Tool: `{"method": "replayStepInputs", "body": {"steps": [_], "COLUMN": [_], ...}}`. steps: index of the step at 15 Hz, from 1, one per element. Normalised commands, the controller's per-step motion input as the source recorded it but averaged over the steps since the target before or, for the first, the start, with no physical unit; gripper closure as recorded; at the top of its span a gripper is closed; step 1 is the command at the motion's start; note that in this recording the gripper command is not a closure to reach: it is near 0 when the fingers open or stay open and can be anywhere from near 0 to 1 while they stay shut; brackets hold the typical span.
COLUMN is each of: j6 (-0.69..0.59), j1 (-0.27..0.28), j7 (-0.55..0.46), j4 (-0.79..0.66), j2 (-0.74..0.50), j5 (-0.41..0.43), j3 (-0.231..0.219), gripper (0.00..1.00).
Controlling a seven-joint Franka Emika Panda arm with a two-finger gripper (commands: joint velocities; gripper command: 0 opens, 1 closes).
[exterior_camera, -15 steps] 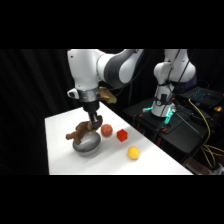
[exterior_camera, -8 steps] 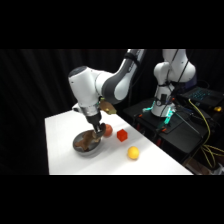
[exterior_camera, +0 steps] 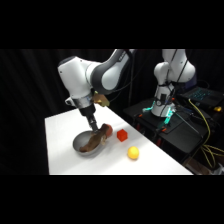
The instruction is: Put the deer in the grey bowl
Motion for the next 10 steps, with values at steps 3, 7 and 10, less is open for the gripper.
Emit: {"method": "replayStepInputs", "body": {"steps": [3,7,10], "j6": [-0.45,-0.53,-0.34], "j1": [-0.045,-0.034,-0.026], "j7": [-0.18,-0.20,-0.16], "j4": [0.18,0.14,0.15], "j2": [-0.33,-0.49,-0.28], "j5": [0.043,0.050,0.067], "j3": [-0.022,-0.010,-0.008], "gripper": [0.00,0.00,0.00]}}
